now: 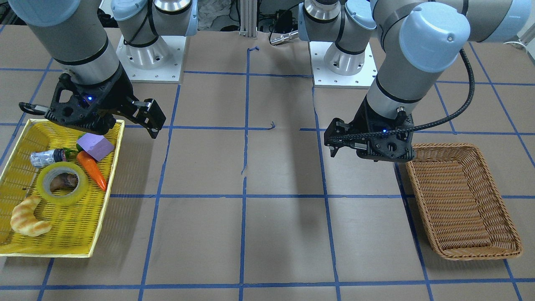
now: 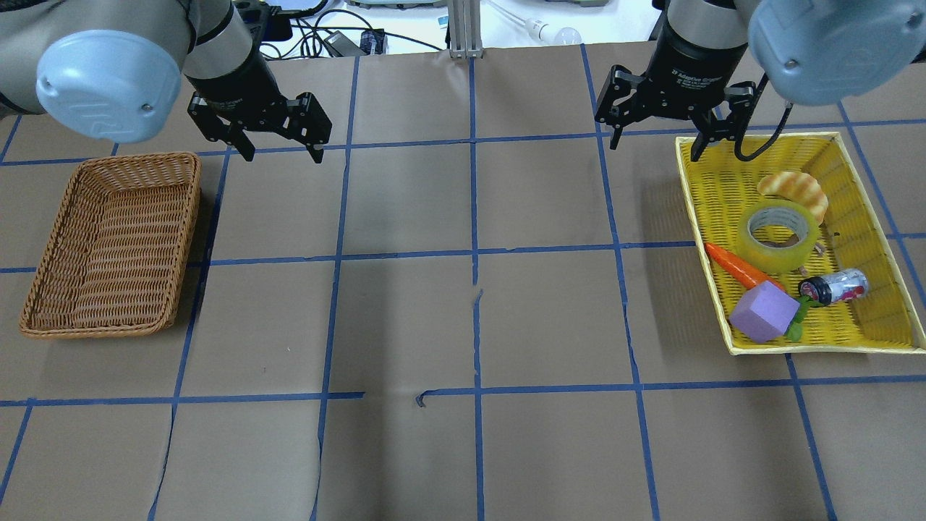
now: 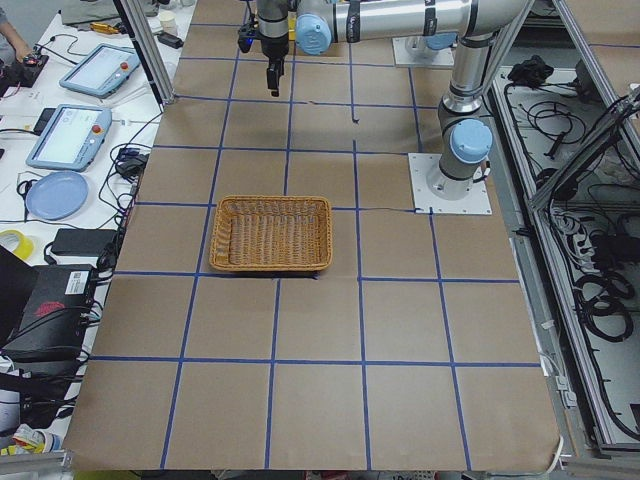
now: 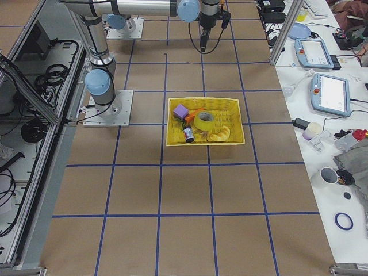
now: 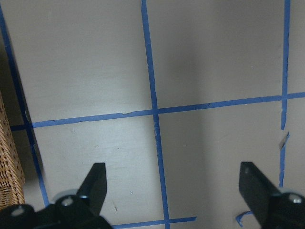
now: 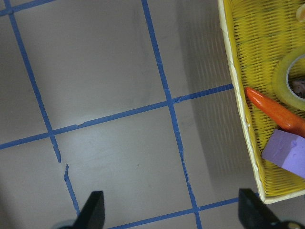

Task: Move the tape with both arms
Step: 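Move the right gripper toward the yellow tape roll in the yellow basket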

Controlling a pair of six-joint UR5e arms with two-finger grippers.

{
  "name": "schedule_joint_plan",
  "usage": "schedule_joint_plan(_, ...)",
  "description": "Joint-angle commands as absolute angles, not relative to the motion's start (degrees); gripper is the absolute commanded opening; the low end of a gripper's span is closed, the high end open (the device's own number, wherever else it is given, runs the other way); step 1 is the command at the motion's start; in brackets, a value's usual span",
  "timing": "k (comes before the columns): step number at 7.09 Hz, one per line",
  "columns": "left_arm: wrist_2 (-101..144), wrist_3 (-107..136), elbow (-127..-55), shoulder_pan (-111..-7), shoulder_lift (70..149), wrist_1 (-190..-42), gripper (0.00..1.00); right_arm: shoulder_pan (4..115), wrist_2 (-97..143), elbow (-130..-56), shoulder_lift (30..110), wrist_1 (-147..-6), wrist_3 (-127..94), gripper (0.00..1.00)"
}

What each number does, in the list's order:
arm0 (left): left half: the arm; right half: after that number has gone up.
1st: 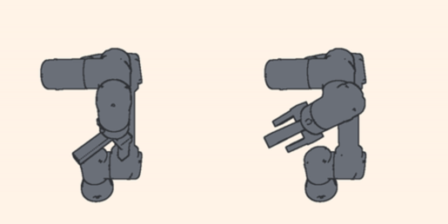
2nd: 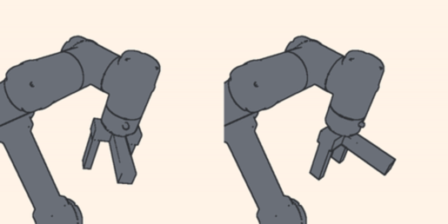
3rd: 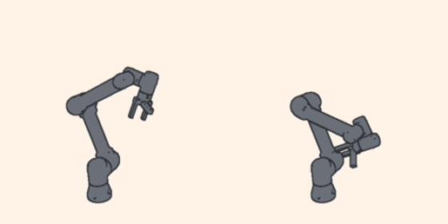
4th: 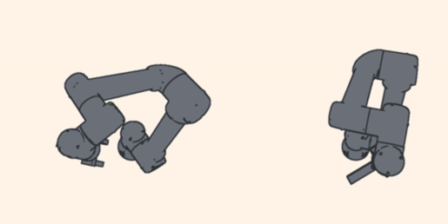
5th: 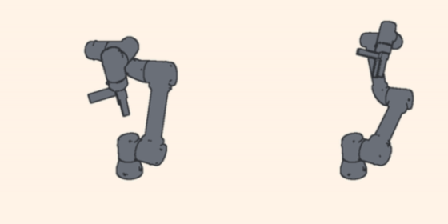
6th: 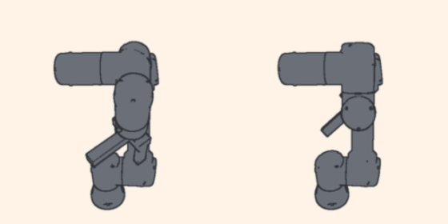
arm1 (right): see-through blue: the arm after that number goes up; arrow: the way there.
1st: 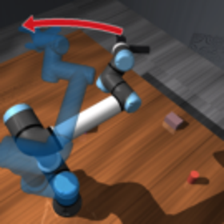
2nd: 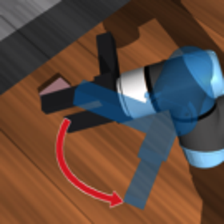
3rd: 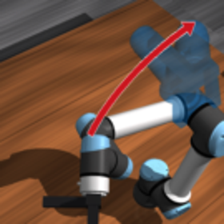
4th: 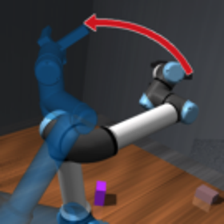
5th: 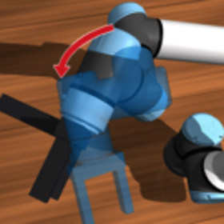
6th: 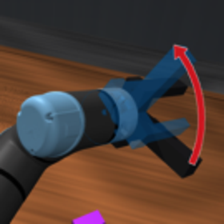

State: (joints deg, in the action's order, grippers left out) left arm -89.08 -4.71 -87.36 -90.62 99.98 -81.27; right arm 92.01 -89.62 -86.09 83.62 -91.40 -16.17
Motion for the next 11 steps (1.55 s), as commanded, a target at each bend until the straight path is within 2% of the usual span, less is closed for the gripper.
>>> schedule_joint_plan(1,-89.2,-4.7,-87.3,-91.1,98.0,-83.1,1.00,91.8,-89.6,-86.1,83.7,-90.8,-16.2,1.00)
schedule_joint_plan(5,-89.2,-4.7,-86.9,-91.0,96.9,-84.7,1.00,90.9,-90.3,-86.5,83.4,-89.8,-15.4,1.00)
schedule_joint_plan(6,-89.2,-4.7,-86.9,-91.0,96.9,-84.7,1.00,87.8,-90.2,-86.6,83.4,-90.4,-13.5,1.00)
schedule_joint_plan(8,-89.2,-4.7,-87.0,-91.0,96.9,-84.7,1.00,77.5,-90.3,-87.6,82.8,-91.1,3.9,1.00)
schedule_joint_plan(11,-89.1,-4.7,-87.4,-90.9,97.1,-84.6,1.00,65.1,-91.0,-95.8,76.7,-108.0,26.2,1.00)
